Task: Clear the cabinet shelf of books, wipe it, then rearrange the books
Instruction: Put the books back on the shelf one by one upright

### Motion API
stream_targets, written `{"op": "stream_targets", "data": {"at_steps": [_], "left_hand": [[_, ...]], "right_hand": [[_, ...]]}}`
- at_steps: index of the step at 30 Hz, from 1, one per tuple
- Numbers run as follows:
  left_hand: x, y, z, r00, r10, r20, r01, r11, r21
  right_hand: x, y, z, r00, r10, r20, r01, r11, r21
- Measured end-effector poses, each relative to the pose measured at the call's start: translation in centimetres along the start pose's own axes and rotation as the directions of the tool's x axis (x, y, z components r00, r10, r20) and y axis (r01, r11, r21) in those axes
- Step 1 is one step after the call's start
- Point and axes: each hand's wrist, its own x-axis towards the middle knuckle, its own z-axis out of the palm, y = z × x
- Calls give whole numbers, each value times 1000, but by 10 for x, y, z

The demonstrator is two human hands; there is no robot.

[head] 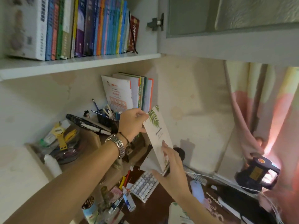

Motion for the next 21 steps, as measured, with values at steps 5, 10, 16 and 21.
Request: {"op": "stream_targets", "data": {"at_steps": [5, 10, 16, 21], "left_hand": [[-5, 12, 11, 998, 51, -35, -52, 998, -41], [-6, 24, 19, 1000, 1, -10, -2, 996, -84], [-1, 35, 19, 1000, -5, -6, 5, 998, -57], [7, 47, 14, 998, -28, -48, 28, 1000, 2]], "right_hand": [[-2, 7, -5, 988, -46, -145, 48, 999, 9], [-1, 14, -15, 954, -97, -283, 91, 995, -34], [6, 16, -23, 938, -154, -310, 139, 988, -70], [18, 13, -26, 936, -193, -295, 191, 981, -38]]}}
